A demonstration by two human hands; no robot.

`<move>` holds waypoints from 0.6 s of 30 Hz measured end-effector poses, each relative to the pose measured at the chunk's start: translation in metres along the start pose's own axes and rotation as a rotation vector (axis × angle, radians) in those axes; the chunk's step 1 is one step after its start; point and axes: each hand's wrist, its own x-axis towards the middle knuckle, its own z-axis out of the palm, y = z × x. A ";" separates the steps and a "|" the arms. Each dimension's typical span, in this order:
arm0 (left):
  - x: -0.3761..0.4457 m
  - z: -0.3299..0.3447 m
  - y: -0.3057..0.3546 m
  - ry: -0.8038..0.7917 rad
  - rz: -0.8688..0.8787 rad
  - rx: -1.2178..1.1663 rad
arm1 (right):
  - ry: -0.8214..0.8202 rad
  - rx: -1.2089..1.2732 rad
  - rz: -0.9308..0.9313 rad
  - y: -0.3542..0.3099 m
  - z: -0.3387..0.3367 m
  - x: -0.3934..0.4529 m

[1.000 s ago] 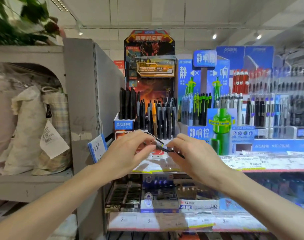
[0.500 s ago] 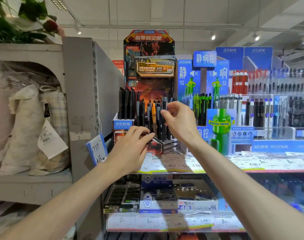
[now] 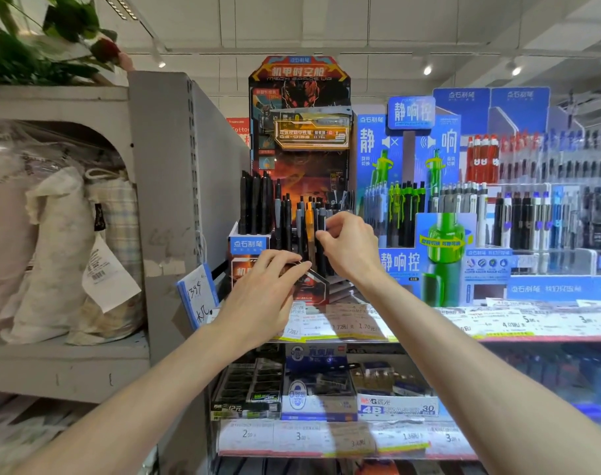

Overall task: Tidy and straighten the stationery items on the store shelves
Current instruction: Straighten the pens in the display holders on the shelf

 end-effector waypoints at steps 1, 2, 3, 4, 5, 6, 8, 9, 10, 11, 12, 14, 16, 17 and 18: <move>0.000 0.000 -0.001 0.001 -0.004 -0.016 | -0.004 -0.010 0.014 0.001 0.000 0.000; 0.000 0.001 -0.002 0.004 -0.007 -0.032 | -0.009 -0.025 0.023 0.002 0.000 0.000; 0.000 0.001 -0.004 0.008 -0.011 -0.048 | -0.016 -0.043 0.027 0.002 -0.001 0.001; 0.000 0.001 -0.005 0.012 -0.014 -0.064 | -0.025 -0.063 0.026 0.002 -0.002 0.001; 0.000 0.002 -0.006 0.017 -0.017 -0.077 | -0.034 -0.078 0.024 0.002 -0.002 0.000; 0.000 0.002 -0.007 0.021 -0.018 -0.087 | -0.039 -0.087 0.026 0.002 -0.002 0.000; 0.000 0.002 -0.007 0.024 -0.018 -0.097 | -0.047 -0.091 0.040 0.002 -0.001 -0.001; 0.000 0.002 -0.007 0.027 -0.016 -0.103 | -0.052 -0.093 0.049 0.002 -0.001 -0.001; 0.000 0.002 -0.007 0.028 -0.017 -0.109 | -0.061 -0.092 0.054 0.002 -0.002 -0.001; 0.000 0.002 -0.007 0.027 -0.020 -0.112 | -0.073 -0.085 0.055 0.002 -0.003 -0.001; 0.000 0.002 -0.007 0.025 -0.025 -0.117 | -0.084 -0.076 0.049 0.002 -0.005 -0.001; 0.000 0.002 -0.007 0.024 -0.028 -0.128 | -0.096 -0.074 0.037 0.001 -0.007 -0.001; 0.000 0.002 -0.007 0.027 -0.031 -0.138 | -0.089 -0.087 0.029 0.001 -0.006 -0.002; 0.000 0.002 -0.007 0.032 -0.032 -0.140 | -0.080 -0.088 0.031 0.002 -0.005 -0.003; 0.000 0.003 -0.006 0.037 -0.035 -0.142 | -0.071 -0.087 0.034 0.002 -0.004 -0.003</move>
